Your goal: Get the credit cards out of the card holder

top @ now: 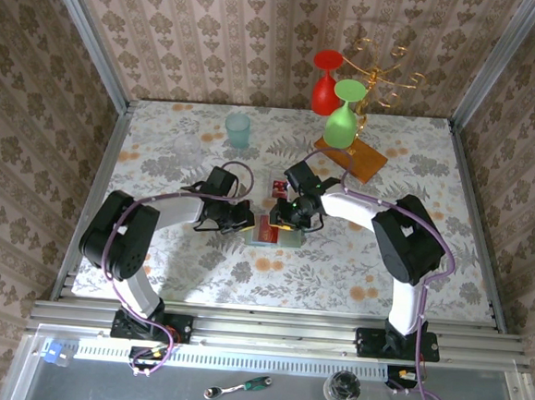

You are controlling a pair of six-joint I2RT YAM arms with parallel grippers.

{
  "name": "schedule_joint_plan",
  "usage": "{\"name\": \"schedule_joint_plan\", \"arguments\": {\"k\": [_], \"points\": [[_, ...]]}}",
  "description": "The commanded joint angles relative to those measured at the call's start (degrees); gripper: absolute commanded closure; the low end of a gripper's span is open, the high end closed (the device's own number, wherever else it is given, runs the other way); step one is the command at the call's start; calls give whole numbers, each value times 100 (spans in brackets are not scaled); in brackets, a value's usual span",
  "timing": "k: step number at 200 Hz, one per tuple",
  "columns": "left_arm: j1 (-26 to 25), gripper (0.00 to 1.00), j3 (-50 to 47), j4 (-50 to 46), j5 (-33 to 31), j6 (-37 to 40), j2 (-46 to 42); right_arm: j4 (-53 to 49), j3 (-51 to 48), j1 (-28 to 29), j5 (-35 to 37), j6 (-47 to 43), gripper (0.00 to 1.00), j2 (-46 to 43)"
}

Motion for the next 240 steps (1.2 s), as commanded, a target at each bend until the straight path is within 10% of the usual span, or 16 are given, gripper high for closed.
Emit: {"name": "schedule_joint_plan", "arguments": {"k": [1,240], "points": [[-45,95,121,-208,-7,129,-210,-84,-90,0,82,-79,69,-189],[-252,95,110,-266,-92,178,248,987,-687,-281,-809,447,70,151]]}}
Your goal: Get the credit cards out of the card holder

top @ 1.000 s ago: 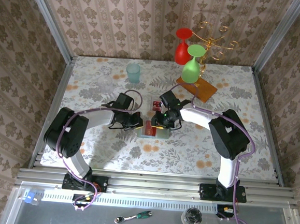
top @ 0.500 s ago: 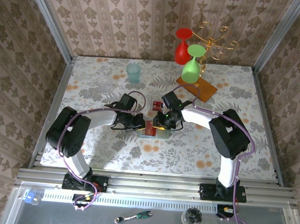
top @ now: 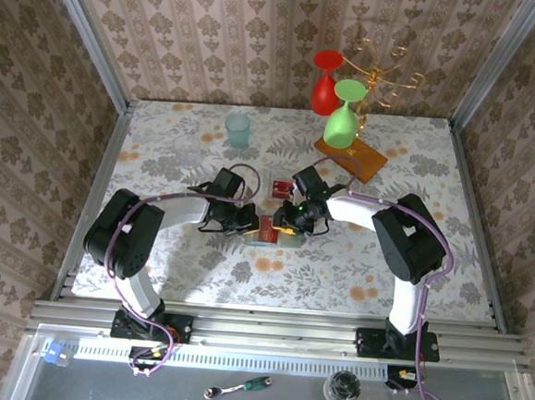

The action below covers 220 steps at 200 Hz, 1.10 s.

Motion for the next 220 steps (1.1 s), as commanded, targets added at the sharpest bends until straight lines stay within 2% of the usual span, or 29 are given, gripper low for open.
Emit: {"name": "schedule_joint_plan", "arguments": {"k": [1,101,220], "points": [[8,95,-27,-134,-96,114,90,217,-84,-35,-240,134,70,144],[8,95,-34,-163,-114,109,78,785,-299,-57,-586,451,78,114],[1,95,-45,-168,-132,111,62,631,-575,-255,-373,347,85,-250]]}}
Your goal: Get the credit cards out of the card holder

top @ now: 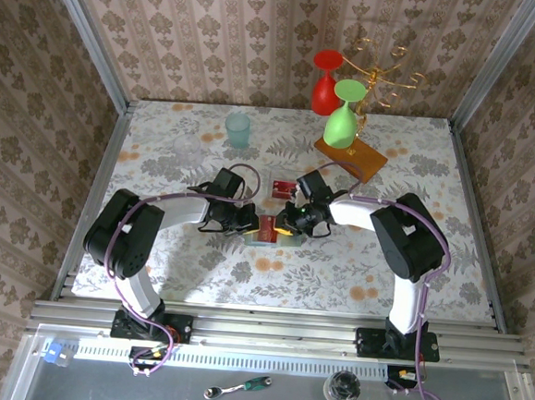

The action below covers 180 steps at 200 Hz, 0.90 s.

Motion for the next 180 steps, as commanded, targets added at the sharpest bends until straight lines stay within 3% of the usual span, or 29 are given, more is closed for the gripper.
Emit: {"name": "schedule_joint_plan", "arguments": {"k": [1,74,180], "points": [[-2,95,-44,-160,-127,112,63,-129,-154,-106,10,-31,85,-284],[6,95,10,-159,-101,114,86,-433,-202,-268,105,-214,86,-607],[-61,92,322,-181,93,101,-191,104,-219,-176,-384,-8,79,-98]]}}
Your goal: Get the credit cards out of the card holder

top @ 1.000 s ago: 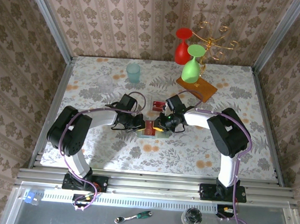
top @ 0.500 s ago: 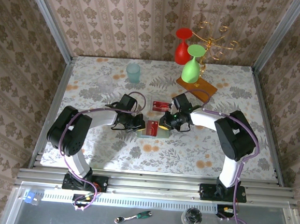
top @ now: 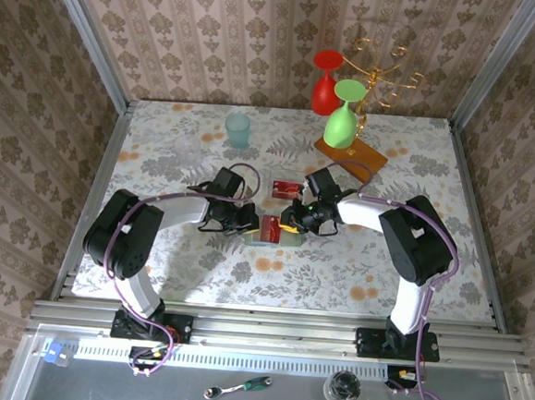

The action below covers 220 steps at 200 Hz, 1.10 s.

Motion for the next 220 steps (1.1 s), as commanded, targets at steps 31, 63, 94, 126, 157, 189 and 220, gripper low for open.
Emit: {"name": "schedule_joint_plan", "arguments": {"k": [31,63,94,126,157,189,220], "points": [[-112,93,326,-163,70,110,-68,187,-61,44,-276,61,78,203],[-121,94,327,-173,77,142,108,209,-71,45,-293,61,78,262],[-121,95,294,-220,17,181,237,222,-70,45,-310,64,78,308],[-119,97,267,-301,-46,222,319,335,-71,53,-419,125,78,346],[-121,97,260,-310,-54,229,339,391,-44,62,-504,176,78,325],[-121,97,265,-308,-55,230,347,487,-34,89,-569,237,80,300],[-121,97,275,-312,-57,244,339,569,-72,106,-580,270,82,293]]}}
